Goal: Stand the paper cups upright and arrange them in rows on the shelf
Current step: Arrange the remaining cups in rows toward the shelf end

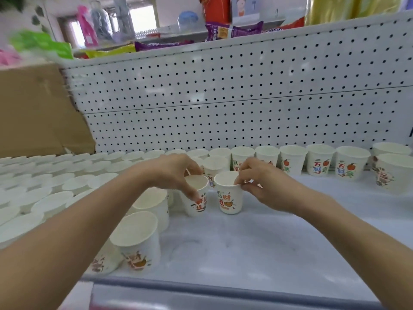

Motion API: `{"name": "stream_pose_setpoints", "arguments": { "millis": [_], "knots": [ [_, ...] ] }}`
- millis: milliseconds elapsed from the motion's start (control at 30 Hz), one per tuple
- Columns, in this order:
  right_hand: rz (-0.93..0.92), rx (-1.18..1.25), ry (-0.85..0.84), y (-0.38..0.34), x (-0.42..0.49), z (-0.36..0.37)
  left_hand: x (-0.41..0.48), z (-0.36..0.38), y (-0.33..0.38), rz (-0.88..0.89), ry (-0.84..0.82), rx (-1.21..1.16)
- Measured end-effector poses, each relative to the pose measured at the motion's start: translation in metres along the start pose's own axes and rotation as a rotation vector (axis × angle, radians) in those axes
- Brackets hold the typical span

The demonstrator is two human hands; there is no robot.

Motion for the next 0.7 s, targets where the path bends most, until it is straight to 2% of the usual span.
{"name": "stream_pose_setpoints", "arguments": {
  "millis": [333, 533, 700],
  "knots": [
    [0.013, -0.032, 0.031, -0.02, 0.019, 0.018, -0.007, -0.005, -0.031, 0.057, 0.008, -0.047],
    [0.011, -0.052, 0.094, -0.022, 0.017, 0.019, -0.015, -0.005, -0.025, 0.114, 0.18, -0.062],
    [-0.035, 0.009, 0.117, -0.026, 0.018, 0.021, -0.013, 0.008, -0.024, 0.132, 0.119, -0.076]
  ]
}}
Point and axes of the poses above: each hand's wrist, its own x-axis towards the middle knuckle, its own z-axis out of the palm, y = z × x, the point moved 1 cm from there along x, towards the middle knuckle, and after that the axes turned 11 degrees about z, right-handed, at the moved point
